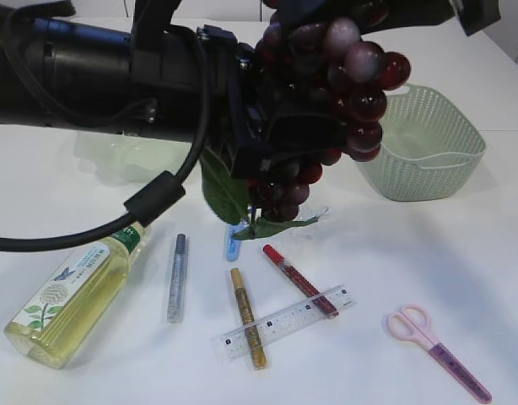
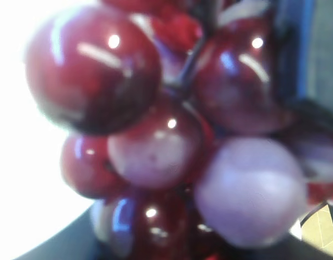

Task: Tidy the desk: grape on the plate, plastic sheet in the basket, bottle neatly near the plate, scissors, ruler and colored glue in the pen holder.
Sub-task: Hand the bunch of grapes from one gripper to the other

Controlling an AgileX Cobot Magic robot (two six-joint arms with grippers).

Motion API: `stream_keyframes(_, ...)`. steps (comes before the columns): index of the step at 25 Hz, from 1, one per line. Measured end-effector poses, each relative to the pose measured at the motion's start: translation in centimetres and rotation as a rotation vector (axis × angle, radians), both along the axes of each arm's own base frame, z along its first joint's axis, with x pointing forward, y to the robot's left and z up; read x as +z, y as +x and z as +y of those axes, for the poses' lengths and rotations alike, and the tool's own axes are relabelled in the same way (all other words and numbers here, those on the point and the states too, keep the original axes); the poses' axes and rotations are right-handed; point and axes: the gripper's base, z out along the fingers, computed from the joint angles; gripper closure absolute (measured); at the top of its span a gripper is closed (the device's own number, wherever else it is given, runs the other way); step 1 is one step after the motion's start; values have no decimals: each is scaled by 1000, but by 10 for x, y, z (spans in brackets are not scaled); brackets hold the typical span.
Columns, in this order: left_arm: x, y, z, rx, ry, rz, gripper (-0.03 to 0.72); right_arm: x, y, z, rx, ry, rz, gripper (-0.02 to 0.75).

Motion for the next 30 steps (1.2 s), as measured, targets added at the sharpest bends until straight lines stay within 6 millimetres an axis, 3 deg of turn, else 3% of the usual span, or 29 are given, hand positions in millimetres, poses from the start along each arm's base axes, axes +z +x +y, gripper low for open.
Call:
stream_keyframes(3, 0, 0, 0, 0, 0, 0, 414, 0, 0, 0, 1, 0, -2, 618)
stream_keyframes(12, 0, -1, -1, -16, -5, 5, 505, -1, 1, -1, -2, -22, -11, 618)
stream_keyframes(30, 0, -2, -1, -29, -9, 8, 556, -3, 2, -3, -6, -51, -23, 608)
